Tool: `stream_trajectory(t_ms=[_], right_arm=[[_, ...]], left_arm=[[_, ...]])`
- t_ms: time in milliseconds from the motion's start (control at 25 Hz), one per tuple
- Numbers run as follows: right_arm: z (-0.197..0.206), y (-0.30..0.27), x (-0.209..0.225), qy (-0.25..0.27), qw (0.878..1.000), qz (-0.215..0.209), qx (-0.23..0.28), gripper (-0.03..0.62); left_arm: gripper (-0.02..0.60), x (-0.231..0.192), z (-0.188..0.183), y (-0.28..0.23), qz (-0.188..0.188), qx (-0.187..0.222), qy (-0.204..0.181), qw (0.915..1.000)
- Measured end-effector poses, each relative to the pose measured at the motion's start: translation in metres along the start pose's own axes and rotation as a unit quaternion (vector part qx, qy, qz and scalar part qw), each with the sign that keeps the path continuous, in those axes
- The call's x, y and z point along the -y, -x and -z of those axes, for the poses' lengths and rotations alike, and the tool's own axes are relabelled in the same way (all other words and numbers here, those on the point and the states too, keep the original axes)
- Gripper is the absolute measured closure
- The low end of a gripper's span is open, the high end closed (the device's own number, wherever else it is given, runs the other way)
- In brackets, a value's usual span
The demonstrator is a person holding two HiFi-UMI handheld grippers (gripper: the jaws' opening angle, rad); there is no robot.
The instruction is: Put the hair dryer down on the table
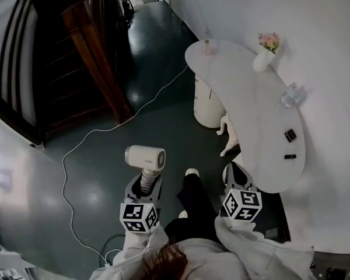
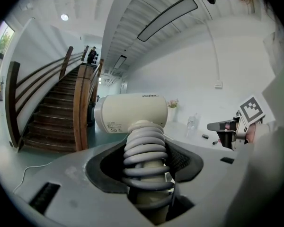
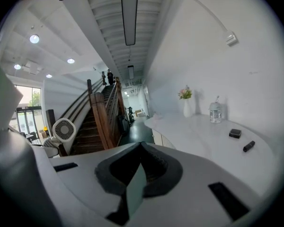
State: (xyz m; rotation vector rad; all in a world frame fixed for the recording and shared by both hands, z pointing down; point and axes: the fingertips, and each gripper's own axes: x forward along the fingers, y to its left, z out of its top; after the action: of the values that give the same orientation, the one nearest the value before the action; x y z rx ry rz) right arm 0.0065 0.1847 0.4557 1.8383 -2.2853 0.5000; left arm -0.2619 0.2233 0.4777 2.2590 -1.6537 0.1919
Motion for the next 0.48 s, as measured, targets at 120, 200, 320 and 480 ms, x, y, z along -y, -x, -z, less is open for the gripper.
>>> stream_trajectory(t_ms=[120,200,320,480], right_arm=[[-0.005,-0.020,0.000,-0.004,1.000,-0.005,-0.001,0.545],[-0.011,-0.034,0.001,-0.003,1.000,-0.005,0.000,0.545],[-0.021,-0.056,0.005,0.003,1.000,-0.005,0.001,0.545],[-0.036,-0.086,0.014,0.007,1.000,0.001,0.002,0.545]], left_arm=[[0.353,-0.008,-0.005,-0.014,-0.005,0.000,0.001,1.0000],[0.353,-0.014,-0.010,-0.025,-0.005,0.001,0.000,1.0000],[0.353,-0.021,-0.020,-0.044,-0.007,0.006,0.001,1.0000],[0.353,-0.031,-0.032,-0.078,-0.005,0.006,0.008,0.9999]])
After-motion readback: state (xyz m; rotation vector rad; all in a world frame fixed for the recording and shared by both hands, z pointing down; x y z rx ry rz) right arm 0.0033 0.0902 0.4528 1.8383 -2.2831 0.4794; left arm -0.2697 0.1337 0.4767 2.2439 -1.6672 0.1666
